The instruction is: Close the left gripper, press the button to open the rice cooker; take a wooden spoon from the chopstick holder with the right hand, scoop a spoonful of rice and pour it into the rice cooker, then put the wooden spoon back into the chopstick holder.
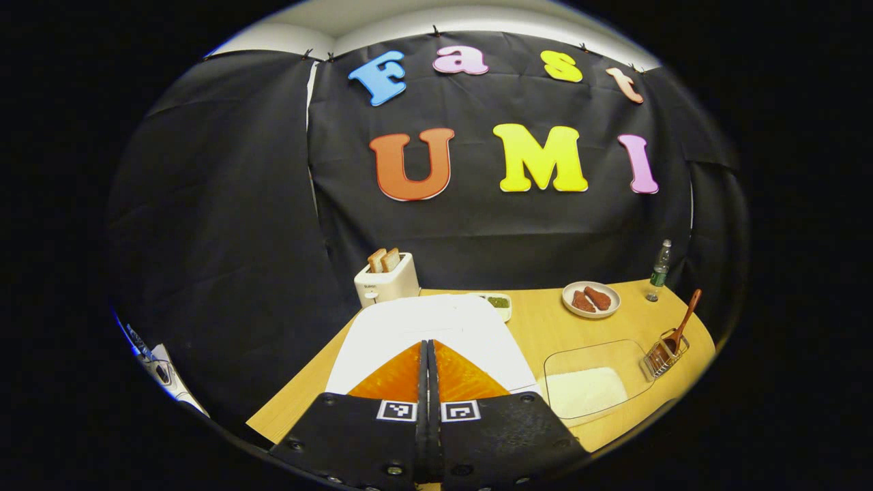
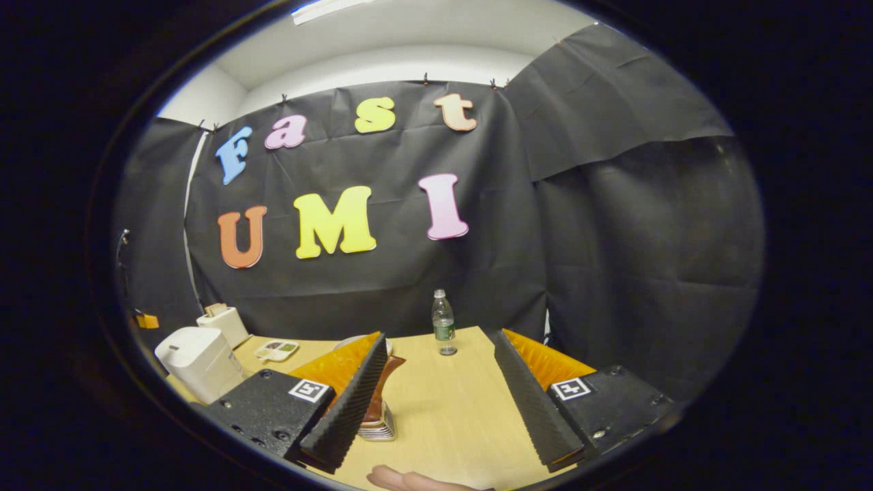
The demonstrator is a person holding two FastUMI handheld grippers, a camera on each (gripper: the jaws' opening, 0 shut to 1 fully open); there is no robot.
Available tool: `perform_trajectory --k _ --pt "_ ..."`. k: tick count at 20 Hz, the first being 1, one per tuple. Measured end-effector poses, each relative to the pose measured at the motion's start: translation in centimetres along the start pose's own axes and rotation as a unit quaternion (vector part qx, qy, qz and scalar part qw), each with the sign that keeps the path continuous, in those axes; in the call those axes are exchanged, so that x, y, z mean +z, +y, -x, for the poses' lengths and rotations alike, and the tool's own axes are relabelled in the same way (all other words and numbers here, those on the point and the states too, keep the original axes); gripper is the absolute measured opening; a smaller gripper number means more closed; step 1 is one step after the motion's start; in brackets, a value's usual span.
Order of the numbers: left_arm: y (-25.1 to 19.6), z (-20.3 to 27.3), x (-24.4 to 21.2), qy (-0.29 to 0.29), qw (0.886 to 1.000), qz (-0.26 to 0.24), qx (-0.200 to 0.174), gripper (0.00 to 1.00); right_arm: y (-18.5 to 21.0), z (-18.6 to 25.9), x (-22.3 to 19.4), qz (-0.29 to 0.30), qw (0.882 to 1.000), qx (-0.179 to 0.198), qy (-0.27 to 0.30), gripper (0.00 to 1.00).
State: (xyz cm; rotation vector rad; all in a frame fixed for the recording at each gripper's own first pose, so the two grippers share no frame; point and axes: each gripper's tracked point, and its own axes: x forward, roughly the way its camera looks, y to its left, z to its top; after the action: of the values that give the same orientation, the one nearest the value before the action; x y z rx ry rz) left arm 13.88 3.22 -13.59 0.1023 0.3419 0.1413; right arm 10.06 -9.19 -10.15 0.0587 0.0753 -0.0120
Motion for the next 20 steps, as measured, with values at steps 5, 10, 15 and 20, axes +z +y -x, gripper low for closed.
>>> perform_trajectory --k 5,10,15,20 --pt "-0.2 -2.5 -2.6 0.043 0.999 0.004 -0.003 0.00 -0.4 -1.0 -1.0 -0.001 1.000 0.006 0.002 1.00" --pt "-0.1 -3.0 -4.9 0.086 0.996 0.006 0.000 0.00 -0.9 -1.5 -1.7 0.000 1.000 0.006 0.006 1.00" --pt "0.2 -2.7 -5.2 0.098 0.995 0.005 0.006 0.00 -0.8 -0.8 -0.9 0.014 1.000 0.001 -0.002 1.00" --pt "-0.1 -2.7 -5.9 0.112 0.994 0.014 0.011 0.00 0.7 0.3 -0.3 0.023 1.000 0.013 -0.009 1.00"
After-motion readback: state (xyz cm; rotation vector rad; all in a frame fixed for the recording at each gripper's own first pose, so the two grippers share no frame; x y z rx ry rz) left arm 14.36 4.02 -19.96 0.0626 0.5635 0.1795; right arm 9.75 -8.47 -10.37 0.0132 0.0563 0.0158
